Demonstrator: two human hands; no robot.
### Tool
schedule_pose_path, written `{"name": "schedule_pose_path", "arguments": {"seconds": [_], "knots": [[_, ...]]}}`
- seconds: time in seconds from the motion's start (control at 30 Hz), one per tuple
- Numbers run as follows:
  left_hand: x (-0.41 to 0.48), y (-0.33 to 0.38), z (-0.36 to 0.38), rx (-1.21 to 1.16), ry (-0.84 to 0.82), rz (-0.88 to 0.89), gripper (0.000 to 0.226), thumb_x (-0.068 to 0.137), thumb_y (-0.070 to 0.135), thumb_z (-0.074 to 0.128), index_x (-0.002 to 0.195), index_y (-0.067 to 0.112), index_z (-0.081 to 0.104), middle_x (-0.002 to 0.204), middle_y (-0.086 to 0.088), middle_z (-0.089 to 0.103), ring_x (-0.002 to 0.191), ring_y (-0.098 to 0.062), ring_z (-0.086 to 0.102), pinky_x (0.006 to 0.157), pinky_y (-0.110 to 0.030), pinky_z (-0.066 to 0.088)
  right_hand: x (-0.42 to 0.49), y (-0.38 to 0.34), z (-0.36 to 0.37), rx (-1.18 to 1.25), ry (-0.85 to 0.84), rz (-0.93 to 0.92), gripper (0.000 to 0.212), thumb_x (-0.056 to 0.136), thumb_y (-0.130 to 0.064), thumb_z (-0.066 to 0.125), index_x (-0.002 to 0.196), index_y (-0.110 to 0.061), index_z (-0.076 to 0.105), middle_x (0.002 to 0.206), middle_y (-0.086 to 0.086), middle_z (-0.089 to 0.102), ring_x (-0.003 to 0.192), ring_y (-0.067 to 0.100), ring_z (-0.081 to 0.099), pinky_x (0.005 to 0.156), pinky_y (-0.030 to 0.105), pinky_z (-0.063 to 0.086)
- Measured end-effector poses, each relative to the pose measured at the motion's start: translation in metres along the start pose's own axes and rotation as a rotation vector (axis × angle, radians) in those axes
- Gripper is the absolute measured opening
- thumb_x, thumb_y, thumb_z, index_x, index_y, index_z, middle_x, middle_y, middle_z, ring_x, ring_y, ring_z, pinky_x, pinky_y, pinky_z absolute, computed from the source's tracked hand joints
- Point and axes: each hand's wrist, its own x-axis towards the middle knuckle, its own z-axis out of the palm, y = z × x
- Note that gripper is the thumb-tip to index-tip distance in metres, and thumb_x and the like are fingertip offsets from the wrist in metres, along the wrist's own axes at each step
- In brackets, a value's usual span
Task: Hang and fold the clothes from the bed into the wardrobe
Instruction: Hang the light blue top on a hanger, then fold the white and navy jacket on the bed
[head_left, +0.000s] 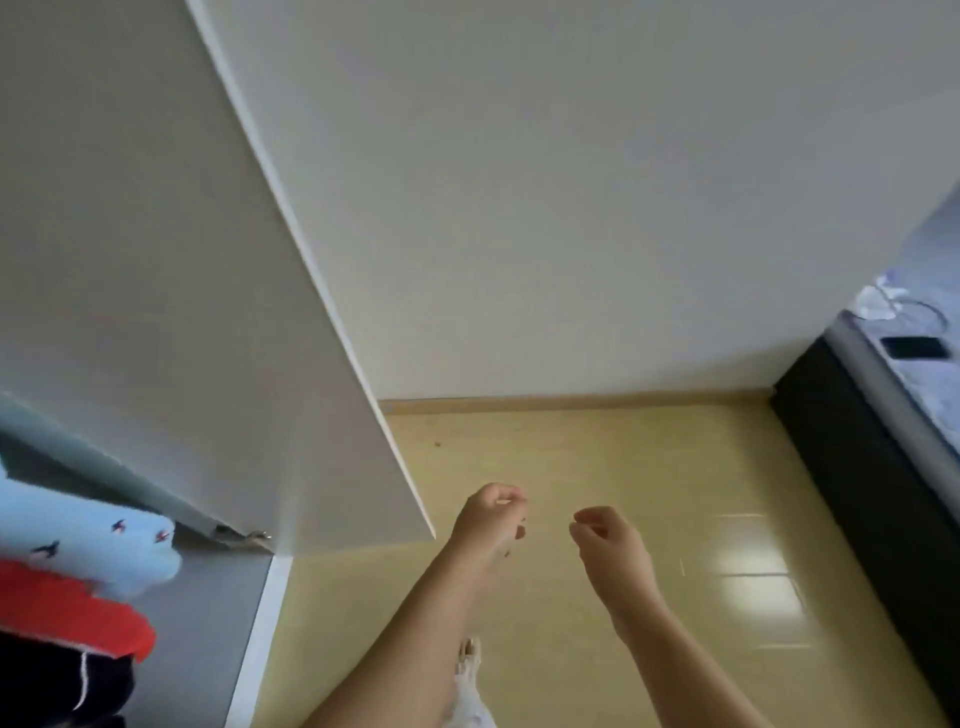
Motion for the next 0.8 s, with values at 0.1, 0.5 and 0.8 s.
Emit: {"name": "schedule_pose_path", "arguments": {"seconds": [0.1, 0.5, 0.8], "knots": [[-0.002, 0.020, 0.062, 0.120, -0.130, 0.054, 0.015, 0.094, 0.018, 0.047, 0.105, 0.015, 0.056, 0.084, 0.000, 0.057, 0.070, -0.011, 0.054, 0.055, -0.021, 0.035, -0.003, 0.029, -0.053, 0.123, 0.138, 0.093, 0.010, 0.087, -0.011, 0.054, 0.091, -0.018, 0.059, 0.081, -0.003, 0.061, 0.087, 0.024, 0.061, 0.074, 0.030, 0.044], [0.039, 0.094, 0.266, 0.408, -0.528, 0.186, 0.016, 0.089, 0.012, 0.049, 0.080, 0.024, 0.054, 0.074, 0.005, 0.057, 0.064, -0.009, 0.053, 0.054, -0.020, 0.038, 0.040, 0.093, -0.212, 0.488, 0.557, 0.414, 0.013, 0.090, -0.011, 0.049, 0.100, -0.010, 0.058, 0.087, 0.003, 0.059, 0.071, 0.014, 0.054, 0.055, 0.024, 0.038], [0.003, 0.088, 0.415, 0.706, -0.851, 0.252, 0.017, 0.090, 0.011, 0.047, 0.082, 0.026, 0.052, 0.080, 0.002, 0.059, 0.072, -0.013, 0.055, 0.058, -0.023, 0.038, 0.007, 0.151, -0.306, 0.789, 0.880, 0.536, 0.007, 0.093, -0.012, 0.049, 0.094, -0.012, 0.056, 0.092, 0.005, 0.058, 0.072, 0.016, 0.053, 0.059, 0.026, 0.039]]}}
